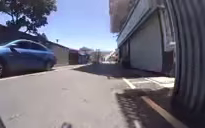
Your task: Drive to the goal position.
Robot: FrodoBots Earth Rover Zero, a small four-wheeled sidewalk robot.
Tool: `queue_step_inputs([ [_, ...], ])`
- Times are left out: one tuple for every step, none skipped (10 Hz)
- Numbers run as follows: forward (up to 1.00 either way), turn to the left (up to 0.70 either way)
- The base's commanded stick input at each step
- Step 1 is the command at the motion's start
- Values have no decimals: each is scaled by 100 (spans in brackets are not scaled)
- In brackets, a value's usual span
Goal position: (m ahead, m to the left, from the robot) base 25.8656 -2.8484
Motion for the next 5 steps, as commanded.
queue_step_inputs([
  [45,0],
  [45,0],
  [45,0],
  [45,0],
  [45,0],
])
